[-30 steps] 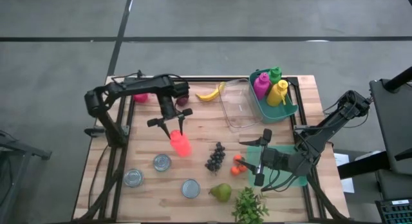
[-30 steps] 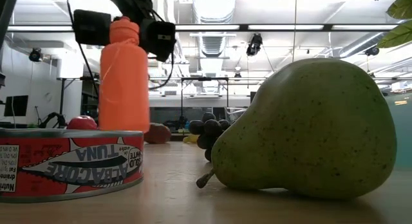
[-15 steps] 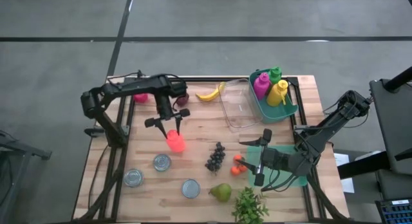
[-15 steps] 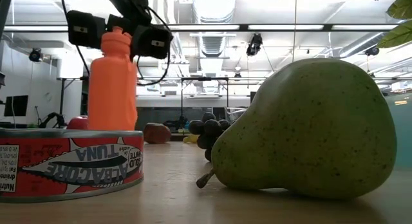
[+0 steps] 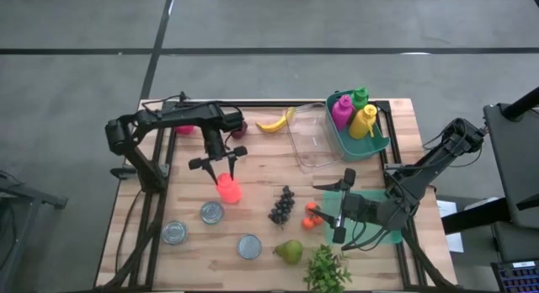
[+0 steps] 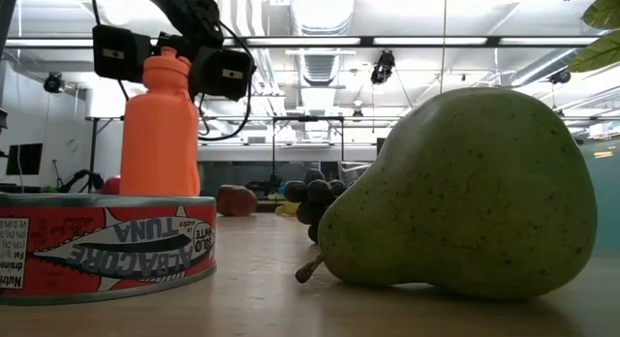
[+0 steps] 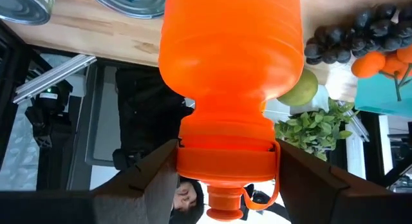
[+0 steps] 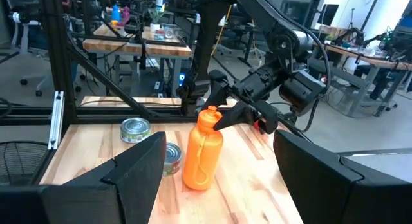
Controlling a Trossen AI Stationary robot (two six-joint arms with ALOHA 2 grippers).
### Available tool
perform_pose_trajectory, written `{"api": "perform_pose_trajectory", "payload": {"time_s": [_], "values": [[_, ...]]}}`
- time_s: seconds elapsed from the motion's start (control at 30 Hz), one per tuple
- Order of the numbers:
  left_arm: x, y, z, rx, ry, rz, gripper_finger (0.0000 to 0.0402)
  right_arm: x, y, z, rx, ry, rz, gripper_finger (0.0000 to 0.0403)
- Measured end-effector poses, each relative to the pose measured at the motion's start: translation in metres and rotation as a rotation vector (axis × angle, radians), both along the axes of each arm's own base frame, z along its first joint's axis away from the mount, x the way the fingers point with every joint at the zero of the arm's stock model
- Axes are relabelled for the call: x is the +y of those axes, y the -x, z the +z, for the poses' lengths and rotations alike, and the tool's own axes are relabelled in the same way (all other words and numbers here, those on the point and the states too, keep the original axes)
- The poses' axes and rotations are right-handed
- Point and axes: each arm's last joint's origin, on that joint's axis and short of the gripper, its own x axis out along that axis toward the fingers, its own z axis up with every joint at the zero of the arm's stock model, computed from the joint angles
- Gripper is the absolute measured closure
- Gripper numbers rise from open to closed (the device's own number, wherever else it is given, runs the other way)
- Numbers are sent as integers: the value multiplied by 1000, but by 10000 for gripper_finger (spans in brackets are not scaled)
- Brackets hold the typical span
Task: Pick & Place Food Item
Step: Put the orange water bottle into the green bin
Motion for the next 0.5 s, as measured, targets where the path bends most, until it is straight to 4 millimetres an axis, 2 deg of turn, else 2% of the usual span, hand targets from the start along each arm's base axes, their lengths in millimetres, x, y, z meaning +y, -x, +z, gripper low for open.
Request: {"api": "perform_pose_trajectory", "payload": {"time_s": [0.37,0.5], "values": [[0,0,0,-35,-6,-15,175,0,0,0,1,1,0,117],[0,0,0,-40,-8,-18,157,0,0,0,0,0,1,117]]}}
